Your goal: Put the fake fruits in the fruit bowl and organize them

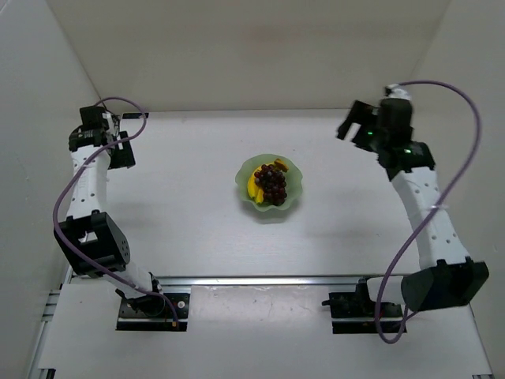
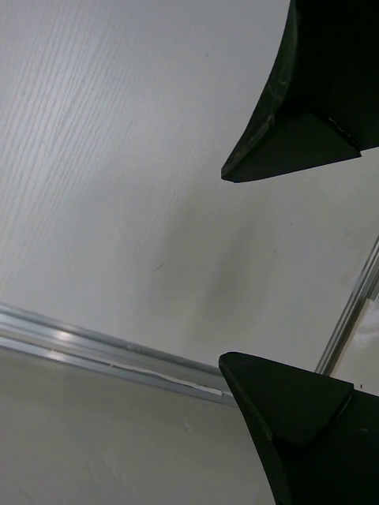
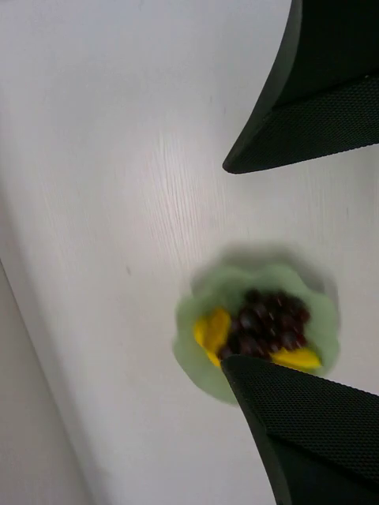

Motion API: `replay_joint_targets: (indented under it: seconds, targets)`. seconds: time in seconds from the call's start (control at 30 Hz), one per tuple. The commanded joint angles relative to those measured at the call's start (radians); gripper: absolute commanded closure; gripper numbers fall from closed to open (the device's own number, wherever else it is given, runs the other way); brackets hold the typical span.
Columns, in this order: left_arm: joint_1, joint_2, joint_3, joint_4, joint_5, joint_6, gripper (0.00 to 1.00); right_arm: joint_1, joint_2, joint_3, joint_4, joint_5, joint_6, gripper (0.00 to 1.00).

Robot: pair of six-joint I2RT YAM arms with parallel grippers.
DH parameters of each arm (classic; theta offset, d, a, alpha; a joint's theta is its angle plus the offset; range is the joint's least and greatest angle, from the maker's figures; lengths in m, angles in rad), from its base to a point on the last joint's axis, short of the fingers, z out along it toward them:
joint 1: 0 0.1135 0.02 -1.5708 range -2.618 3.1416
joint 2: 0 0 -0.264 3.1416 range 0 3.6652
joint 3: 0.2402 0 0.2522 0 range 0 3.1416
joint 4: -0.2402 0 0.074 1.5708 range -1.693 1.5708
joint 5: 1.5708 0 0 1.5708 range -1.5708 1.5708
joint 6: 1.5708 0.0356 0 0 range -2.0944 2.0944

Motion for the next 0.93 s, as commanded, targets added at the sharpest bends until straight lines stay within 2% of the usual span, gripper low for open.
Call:
replay_joint_targets:
  seconds: [0.0,0.17,0.27,0.37,0.73,0.9]
  targets:
    - [0.073,-0.064,0.042,0.016,0.017,-0.024,0.00,-0.193,-0.024,-0.139,-0.085,-0.127,-0.005,0.00]
    - [0.082,-0.042,0.008,-0.002,-0.038,-0.048,0.00,-0.357,-0.024,-0.291,-0.154,-0.075,-0.041,0.00]
    - [0.082,-0.042,-0.021,-0.002,-0.038,-0.071,0.00,-0.434,-0.035,-0.376,-0.137,-0.136,-0.013,0.00]
    - [0.082,-0.033,-0.032,-0.002,-0.015,-0.081,0.00,-0.434,-0.035,-0.385,-0.114,-0.176,-0.002,0.00]
    - [0.082,-0.042,-0.041,-0.011,0.005,-0.059,0.00,-0.434,-0.035,-0.374,-0.114,-0.177,0.007,0.00]
    - [0.116,-0.076,-0.055,0.001,0.119,-0.038,0.00,-0.434,-0.035,-0.394,-0.114,-0.177,0.007,0.00]
